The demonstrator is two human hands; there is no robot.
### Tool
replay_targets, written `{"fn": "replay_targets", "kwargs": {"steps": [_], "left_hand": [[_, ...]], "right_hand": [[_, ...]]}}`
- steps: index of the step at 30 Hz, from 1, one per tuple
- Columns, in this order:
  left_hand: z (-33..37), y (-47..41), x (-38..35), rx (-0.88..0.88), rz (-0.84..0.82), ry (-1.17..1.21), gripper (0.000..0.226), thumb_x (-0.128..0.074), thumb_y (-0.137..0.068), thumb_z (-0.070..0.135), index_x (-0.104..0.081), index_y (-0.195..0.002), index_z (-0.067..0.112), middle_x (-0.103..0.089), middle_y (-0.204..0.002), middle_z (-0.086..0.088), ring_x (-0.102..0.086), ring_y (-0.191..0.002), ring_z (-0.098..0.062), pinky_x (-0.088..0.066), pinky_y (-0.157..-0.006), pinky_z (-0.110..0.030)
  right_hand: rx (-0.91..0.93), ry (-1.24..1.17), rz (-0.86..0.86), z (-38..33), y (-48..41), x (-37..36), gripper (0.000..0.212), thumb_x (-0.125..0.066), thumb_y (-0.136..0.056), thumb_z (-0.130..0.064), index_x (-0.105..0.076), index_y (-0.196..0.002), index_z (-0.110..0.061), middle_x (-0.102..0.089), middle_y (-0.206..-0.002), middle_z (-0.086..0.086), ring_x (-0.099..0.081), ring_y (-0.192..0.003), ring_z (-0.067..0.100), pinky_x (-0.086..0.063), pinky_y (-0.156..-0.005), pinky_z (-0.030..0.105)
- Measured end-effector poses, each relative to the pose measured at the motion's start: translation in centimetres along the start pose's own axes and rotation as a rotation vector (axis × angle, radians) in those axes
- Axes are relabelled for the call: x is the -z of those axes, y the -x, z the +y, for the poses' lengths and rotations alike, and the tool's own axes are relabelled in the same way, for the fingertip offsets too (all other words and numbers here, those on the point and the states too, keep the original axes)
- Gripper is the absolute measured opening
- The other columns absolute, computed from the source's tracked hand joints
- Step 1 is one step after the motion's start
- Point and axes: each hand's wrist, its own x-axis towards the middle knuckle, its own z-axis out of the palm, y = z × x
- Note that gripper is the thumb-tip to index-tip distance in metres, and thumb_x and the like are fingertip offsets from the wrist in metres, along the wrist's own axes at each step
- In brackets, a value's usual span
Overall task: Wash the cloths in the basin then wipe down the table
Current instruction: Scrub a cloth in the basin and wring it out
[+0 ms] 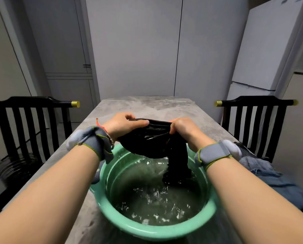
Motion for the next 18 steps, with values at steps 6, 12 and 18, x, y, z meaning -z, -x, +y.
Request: {"fn": "replay_targets", "kwargs": {"steps": [6, 12, 18], "left_hand": [[-1.2, -0.4, 0.3, 0.036, -0.110, -0.284, 0.036, -0.064, -0.080, 0.052, -0.064, -0.084, 0.016, -0.060, -0.074, -0.003, -0.056, -0.061, -0.012, -0.042, -0.056, -0.018], [-1.7, -0.8, -0.8, 0.047, -0.236, -0.663, 0.051, -0.061, -0.079, 0.058, -0.064, -0.107, 0.016, -0.063, -0.108, -0.002, -0.059, -0.107, -0.020, -0.043, -0.093, -0.027], [-3.9, -1.1, -3.1, -0.012, -0.337, -0.960, 0.046, -0.075, -0.068, 0.023, -0.059, -0.110, 0.015, -0.056, -0.102, -0.006, -0.051, -0.094, -0.014, -0.045, -0.086, -0.031]], "right_hand": [[-0.170, -0.084, -0.091, 0.5, 0.9, 0.2, 0.017, -0.057, -0.055, -0.020, -0.058, -0.040, -0.011, -0.052, -0.047, 0.001, -0.048, -0.041, 0.014, -0.035, -0.048, 0.022], [-0.364, -0.216, -0.066, 2.8, 0.5, -0.1, 0.022, -0.040, -0.086, -0.007, -0.044, -0.065, -0.012, -0.043, -0.065, 0.006, -0.042, -0.057, 0.020, -0.036, -0.060, 0.026], [-0.194, 0.329, -0.005, 4.6, -0.5, -0.8, 0.024, -0.041, -0.093, -0.011, -0.062, -0.090, 0.000, -0.064, -0.093, 0.015, -0.058, -0.070, 0.020, -0.048, -0.062, 0.022]]}}
